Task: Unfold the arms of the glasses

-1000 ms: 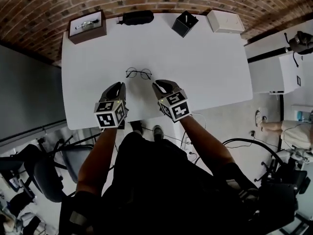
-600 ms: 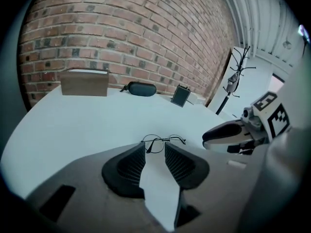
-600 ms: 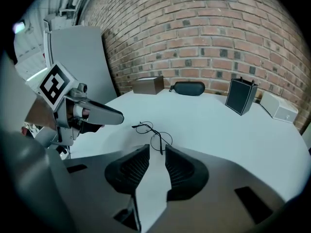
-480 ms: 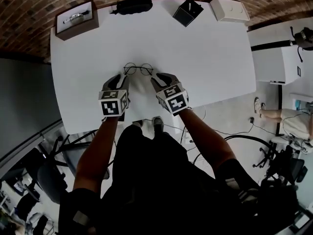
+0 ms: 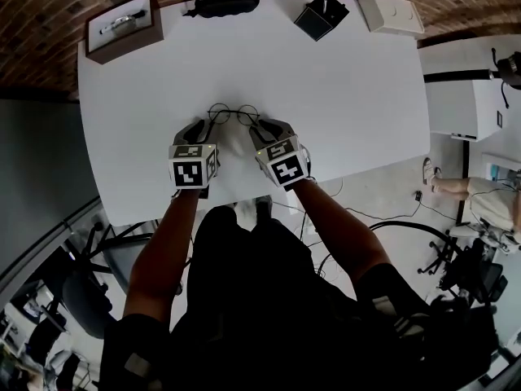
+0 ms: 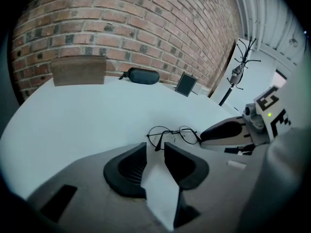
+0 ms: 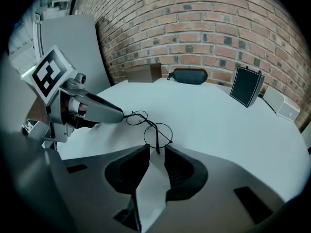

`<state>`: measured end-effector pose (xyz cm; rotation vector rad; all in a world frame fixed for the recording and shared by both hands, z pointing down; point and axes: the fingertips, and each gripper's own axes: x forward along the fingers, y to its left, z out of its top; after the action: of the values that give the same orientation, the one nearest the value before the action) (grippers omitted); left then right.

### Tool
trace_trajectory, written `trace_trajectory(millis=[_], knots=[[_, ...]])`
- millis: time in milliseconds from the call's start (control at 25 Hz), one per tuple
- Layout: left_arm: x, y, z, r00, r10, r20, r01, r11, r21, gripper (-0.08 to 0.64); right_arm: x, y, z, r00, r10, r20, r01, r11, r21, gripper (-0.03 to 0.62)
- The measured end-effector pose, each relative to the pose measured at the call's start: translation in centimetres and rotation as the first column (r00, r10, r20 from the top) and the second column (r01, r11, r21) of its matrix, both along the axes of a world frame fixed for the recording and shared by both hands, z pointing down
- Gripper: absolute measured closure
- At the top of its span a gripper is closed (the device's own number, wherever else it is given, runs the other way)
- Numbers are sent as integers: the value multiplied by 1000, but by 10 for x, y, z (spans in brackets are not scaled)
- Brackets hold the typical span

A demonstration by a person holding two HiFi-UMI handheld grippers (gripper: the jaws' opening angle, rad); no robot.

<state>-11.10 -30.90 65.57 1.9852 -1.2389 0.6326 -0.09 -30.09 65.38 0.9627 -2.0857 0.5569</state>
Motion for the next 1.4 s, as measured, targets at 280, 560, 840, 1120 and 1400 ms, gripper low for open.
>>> trace_trajectory(millis=[280,560,840,1120,1400], knots=[[11,-2,4,999,46,3,-46,999,13,448,-1,-2,4,1000,-1,-10,2,1000,4,518],[15,-2,8,995,83,55,-84,996,5,520,-2,-4,4,999,-10,-47,11,1000,15,557],[19,5,4,998,67,1,-67,998,3,525,0,-3,-5,1000,0,-17,1,999,41,566],[25,9,-18,997,72,-14,-71,994,83,526,-6,-4,-33,999,-49,23,45,990,131,567],[34,23,-31,997,71,-23,-69,993,100,526,-9,6,-44,994,-104,45,95,982,162,568]])
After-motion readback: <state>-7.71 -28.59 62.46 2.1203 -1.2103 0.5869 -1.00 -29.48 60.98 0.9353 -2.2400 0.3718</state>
